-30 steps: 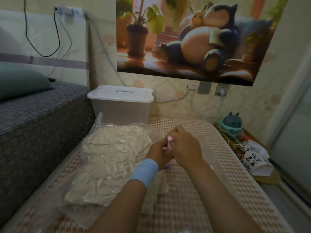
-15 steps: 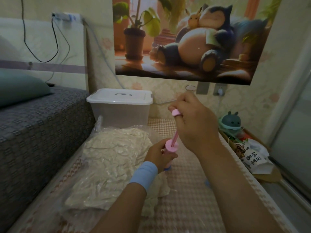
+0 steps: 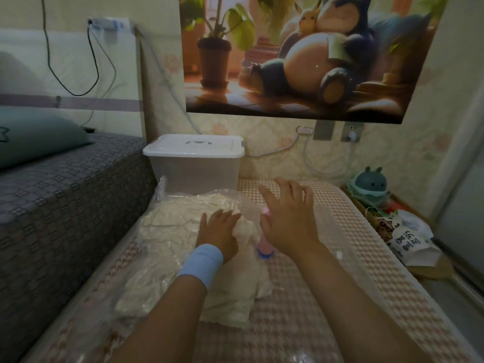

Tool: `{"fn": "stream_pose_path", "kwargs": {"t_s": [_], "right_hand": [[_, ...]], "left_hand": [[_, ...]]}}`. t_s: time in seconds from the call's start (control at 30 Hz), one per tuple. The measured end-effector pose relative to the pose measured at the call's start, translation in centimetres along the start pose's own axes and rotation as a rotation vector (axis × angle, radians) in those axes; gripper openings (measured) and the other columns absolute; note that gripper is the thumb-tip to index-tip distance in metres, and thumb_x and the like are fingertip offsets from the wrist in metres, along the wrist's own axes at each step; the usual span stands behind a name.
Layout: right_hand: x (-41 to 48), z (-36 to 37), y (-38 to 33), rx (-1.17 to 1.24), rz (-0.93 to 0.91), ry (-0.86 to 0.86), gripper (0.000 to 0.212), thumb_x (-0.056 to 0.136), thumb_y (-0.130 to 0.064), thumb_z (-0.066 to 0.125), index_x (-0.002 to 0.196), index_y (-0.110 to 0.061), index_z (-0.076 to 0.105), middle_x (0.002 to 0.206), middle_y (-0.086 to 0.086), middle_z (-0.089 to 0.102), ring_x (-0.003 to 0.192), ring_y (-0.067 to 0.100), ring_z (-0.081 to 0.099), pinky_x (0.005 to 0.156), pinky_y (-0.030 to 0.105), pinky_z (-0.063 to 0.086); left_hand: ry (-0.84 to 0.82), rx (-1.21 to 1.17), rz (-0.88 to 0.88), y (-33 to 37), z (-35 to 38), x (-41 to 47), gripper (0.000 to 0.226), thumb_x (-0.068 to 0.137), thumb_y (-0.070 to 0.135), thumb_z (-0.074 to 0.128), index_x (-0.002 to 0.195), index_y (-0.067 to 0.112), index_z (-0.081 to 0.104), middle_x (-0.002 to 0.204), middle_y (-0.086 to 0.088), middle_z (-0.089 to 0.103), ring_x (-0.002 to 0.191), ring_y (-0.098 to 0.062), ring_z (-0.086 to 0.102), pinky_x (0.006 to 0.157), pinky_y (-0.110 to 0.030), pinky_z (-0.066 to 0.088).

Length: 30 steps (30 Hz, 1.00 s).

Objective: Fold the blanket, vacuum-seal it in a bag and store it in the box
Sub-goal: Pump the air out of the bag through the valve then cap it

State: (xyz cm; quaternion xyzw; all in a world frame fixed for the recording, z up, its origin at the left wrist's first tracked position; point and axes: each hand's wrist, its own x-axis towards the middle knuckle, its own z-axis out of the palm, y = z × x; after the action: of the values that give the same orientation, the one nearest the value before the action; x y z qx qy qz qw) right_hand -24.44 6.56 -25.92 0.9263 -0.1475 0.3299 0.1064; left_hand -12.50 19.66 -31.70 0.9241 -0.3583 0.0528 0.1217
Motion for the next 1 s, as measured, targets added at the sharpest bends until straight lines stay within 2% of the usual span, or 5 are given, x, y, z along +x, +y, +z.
{"fn": "stream_pose_path", "kwargs": {"t_s": [0.2, 0.37, 0.7, 0.83, 1.0], "right_hand": [[-1.6, 2.3, -6.5, 0.263, -0.499, -0.053, 0.045, 0.083, -0.012, 0.047, 0.125, -0.013, 0.063, 0.133, 0.013, 0.056, 0.121, 0.032, 0.049, 0.101, 0.044, 0.039], [-5.2, 8.7, -8.5, 0.458, -0.029, -0.804, 0.09, 0.093, -0.069, 0.041, 0.157, -0.035, -0.012, 0.165, -0.004, -0.019, 0.152, 0.022, -0.015, 0.122, 0.053, 0.002], [-1.5, 8.0, -9.1, 0.312, -0.002, -0.514, 0.071, 0.084, -0.071, 0.045, 0.141, -0.03, 0.037, 0.145, 0.008, 0.038, 0.135, 0.032, 0.037, 0.11, 0.051, 0.029], [1.6, 9.6, -9.5, 0.43, -0.043, -0.804, 0.116, 0.065, -0.085, 0.06, 0.148, -0.056, -0.014, 0.161, -0.004, -0.031, 0.148, 0.028, -0.029, 0.114, 0.066, -0.006], [3.5, 12.2, -9.0, 0.439, -0.032, -1.034, 0.135, 0.044, -0.09, 0.067, 0.141, -0.063, -0.023, 0.155, -0.013, -0.04, 0.146, 0.026, -0.033, 0.117, 0.067, 0.003]], "left_hand": [[-0.235, 0.015, -0.354, -6.4, 0.7, -1.5, 0.086, 0.083, 0.075, 0.036, 0.146, 0.048, -0.015, 0.156, 0.011, -0.026, 0.145, -0.027, -0.021, 0.109, -0.066, -0.004], [-0.31, 0.006, -0.278, -7.9, 0.7, -1.4, 0.077, 0.086, 0.074, 0.028, 0.144, 0.051, -0.017, 0.155, 0.015, -0.027, 0.145, -0.024, -0.023, 0.112, -0.064, -0.001], [-0.124, -0.018, -0.171, -10.7, -3.1, -2.1, 0.058, 0.092, 0.051, 0.047, 0.145, 0.047, 0.024, 0.151, 0.008, 0.034, 0.14, -0.024, 0.025, 0.112, -0.043, 0.024], [-0.141, -0.017, -0.23, -12.7, -2.5, -0.6, 0.093, 0.076, 0.075, 0.051, 0.149, 0.047, 0.0, 0.16, 0.011, -0.01, 0.147, -0.024, -0.008, 0.116, -0.052, 0.004], [-0.309, 0.046, -0.264, -13.8, 0.0, 1.6, 0.102, 0.067, 0.091, 0.035, 0.146, 0.049, -0.014, 0.156, 0.011, -0.026, 0.144, -0.026, -0.025, 0.113, -0.058, -0.012]]}}
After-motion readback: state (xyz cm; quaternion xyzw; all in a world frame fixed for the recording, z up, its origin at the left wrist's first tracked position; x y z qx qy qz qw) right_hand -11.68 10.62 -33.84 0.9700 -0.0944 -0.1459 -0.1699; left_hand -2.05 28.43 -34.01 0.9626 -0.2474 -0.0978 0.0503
